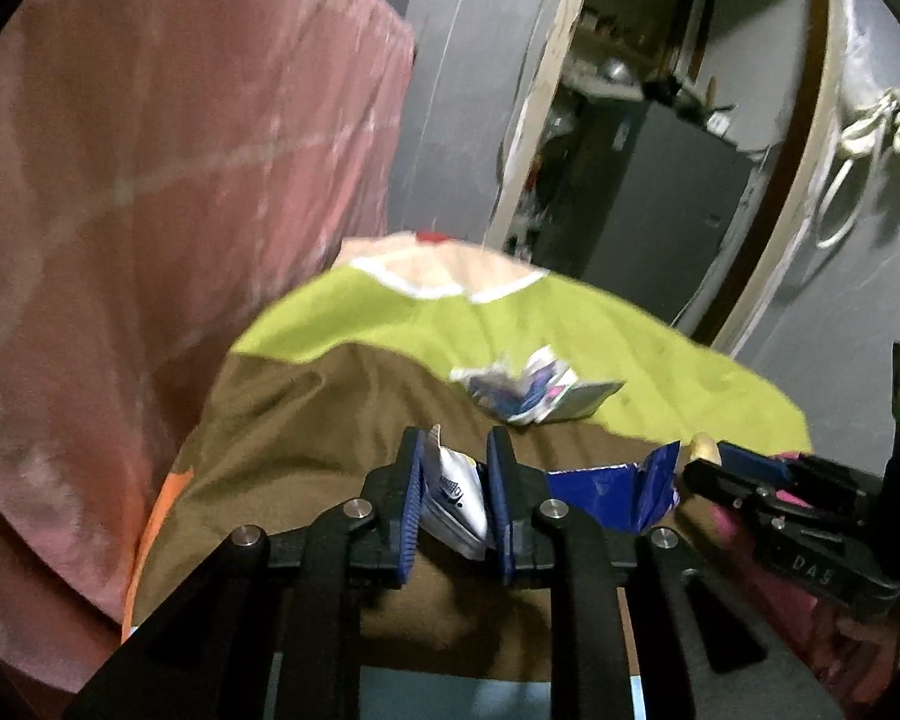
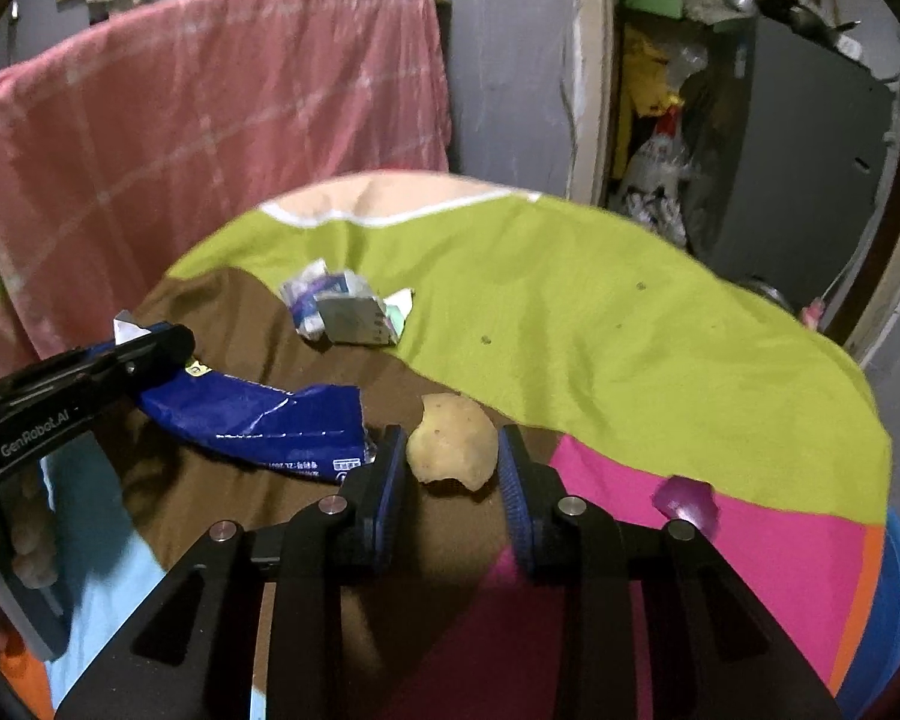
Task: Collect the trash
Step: 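Grasp the blue-white wrapper with the left tool while the right tool grasps a potato chip, then lift the wrapper and chip and carry both tools over the blue basin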
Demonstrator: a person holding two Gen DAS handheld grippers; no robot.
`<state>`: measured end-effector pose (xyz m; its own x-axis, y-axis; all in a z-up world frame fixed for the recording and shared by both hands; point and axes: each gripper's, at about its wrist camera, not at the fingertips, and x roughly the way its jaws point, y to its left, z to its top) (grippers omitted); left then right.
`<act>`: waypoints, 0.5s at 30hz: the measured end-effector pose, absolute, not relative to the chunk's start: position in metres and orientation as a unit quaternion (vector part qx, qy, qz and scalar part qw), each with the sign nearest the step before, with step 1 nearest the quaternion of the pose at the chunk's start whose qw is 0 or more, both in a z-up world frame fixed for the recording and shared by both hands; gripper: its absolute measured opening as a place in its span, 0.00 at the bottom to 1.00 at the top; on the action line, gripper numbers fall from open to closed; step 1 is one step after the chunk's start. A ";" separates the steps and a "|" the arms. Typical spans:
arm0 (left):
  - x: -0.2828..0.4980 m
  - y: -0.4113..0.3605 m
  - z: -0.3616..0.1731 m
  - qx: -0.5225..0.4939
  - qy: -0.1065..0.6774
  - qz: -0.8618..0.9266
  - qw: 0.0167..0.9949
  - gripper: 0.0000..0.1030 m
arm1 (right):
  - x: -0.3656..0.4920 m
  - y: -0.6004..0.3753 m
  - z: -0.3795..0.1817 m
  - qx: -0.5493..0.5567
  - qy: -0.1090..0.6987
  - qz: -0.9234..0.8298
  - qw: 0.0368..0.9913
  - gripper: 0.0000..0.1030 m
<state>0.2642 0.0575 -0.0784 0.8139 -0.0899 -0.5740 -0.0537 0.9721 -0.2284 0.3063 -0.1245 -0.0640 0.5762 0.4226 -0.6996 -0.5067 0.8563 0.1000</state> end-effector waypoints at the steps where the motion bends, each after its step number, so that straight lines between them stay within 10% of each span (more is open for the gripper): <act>1: 0.261 0.056 -0.074 -0.114 0.295 -0.008 0.948 0.16 | 0.301 -0.129 -0.060 -0.051 0.367 0.258 0.892 0.28; 15: 0.221 0.001 0.002 -0.091 0.149 -0.032 0.984 0.16 | 0.213 -0.198 0.044 -0.043 0.153 0.188 0.969 0.28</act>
<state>0.2212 0.0014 0.0018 0.9537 -0.0897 -0.2870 0.0358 0.9815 -0.1880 0.2132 -0.1977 0.0444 0.8827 0.3508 -0.3128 -0.3773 0.9257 -0.0268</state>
